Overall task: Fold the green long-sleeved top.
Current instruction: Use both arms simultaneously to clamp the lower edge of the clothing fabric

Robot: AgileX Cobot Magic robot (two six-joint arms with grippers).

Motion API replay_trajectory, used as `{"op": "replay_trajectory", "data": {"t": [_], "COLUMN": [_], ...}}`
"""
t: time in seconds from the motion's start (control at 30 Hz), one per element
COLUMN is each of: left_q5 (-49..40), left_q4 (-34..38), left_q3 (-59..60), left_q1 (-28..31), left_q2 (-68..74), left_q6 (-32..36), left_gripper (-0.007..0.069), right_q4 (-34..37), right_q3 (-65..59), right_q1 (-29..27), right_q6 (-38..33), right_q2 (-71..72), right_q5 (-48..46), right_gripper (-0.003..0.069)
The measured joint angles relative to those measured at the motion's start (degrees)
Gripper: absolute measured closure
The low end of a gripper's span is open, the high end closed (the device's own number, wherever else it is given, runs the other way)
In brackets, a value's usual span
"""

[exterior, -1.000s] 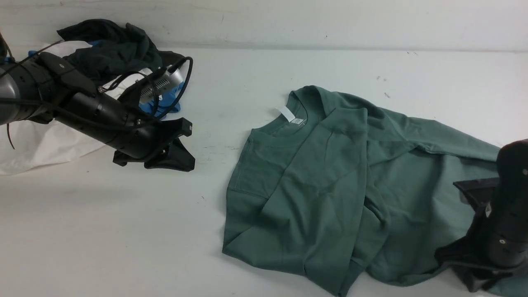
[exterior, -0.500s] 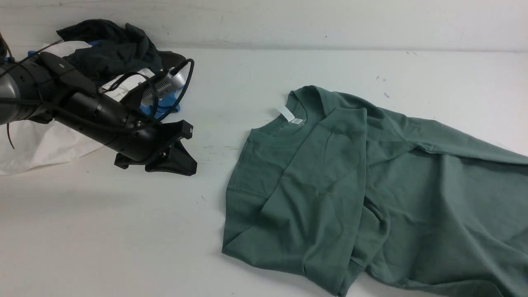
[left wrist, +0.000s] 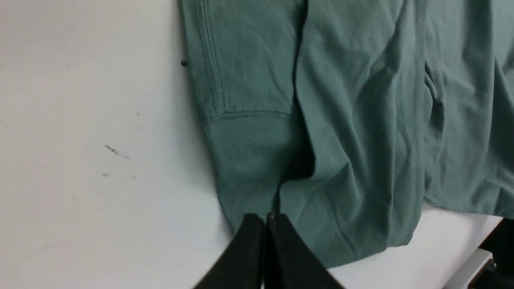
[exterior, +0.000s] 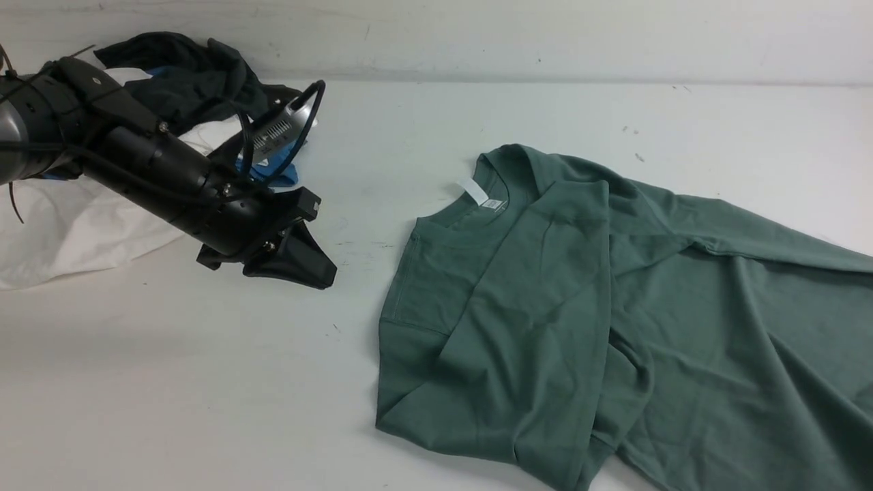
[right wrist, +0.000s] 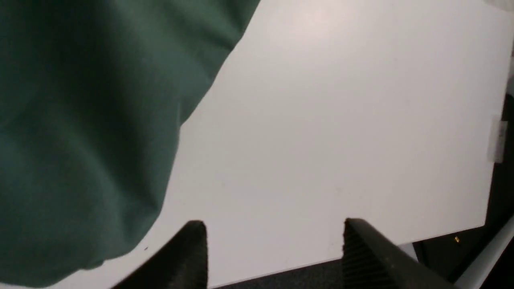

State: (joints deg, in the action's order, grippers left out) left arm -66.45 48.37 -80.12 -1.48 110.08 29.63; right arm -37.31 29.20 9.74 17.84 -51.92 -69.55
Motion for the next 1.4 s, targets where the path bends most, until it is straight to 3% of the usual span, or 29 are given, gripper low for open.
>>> {"op": "replay_trajectory", "data": {"t": [0.1,0.27,0.37,0.53,0.77,0.97,1.1,1.3,1.4], "left_q5": [-1.17,-0.97,2.48,9.90,12.64,12.77,12.88,13.74,13.69], "left_q4": [-0.81,-3.18,-7.95,-14.08,-10.76,-2.17,-0.16,0.70,-1.57], "left_q3": [0.33,1.32,1.38,1.43,1.43,1.43,1.43,1.31,1.01], "left_q1": [-1.27,-6.53,-11.19,-13.65,-13.83,-14.06,-14.10,-14.25,-13.98], "left_q2": [0.00,0.00,0.00,0.30,5.31,8.50,9.39,10.53,10.23], "left_q6": [0.00,-0.48,-3.22,-8.78,-11.55,-7.45,-6.33,-5.94,-5.81], "left_gripper": [0.0607,0.0539,0.0457,0.0312,0.0204,0.0197,0.0213,0.0406,0.0459], "right_q4": [0.80,7.29,12.44,17.47,19.92,20.07,20.18,20.33,20.48], "right_q3": [3.13,8.16,9.61,9.73,9.75,9.75,9.75,9.75,9.75], "right_q1": [0.00,0.00,0.00,0.00,0.00,0.00,0.00,0.00,0.00], "right_q6": [3.46,5.49,5.69,5.68,5.65,5.04,4.81,4.65,4.52], "right_q2": [-0.07,-0.07,-0.07,-0.07,-0.07,-0.07,-0.07,-0.07,-0.07], "right_q5": [-0.07,-0.25,-0.42,-0.90,-0.83,-0.83,-0.79,-0.66,-0.66], "right_gripper": [0.0137,0.0130,0.0129,0.0127,0.0125,0.0124,0.0124,0.0124,0.0124]}}
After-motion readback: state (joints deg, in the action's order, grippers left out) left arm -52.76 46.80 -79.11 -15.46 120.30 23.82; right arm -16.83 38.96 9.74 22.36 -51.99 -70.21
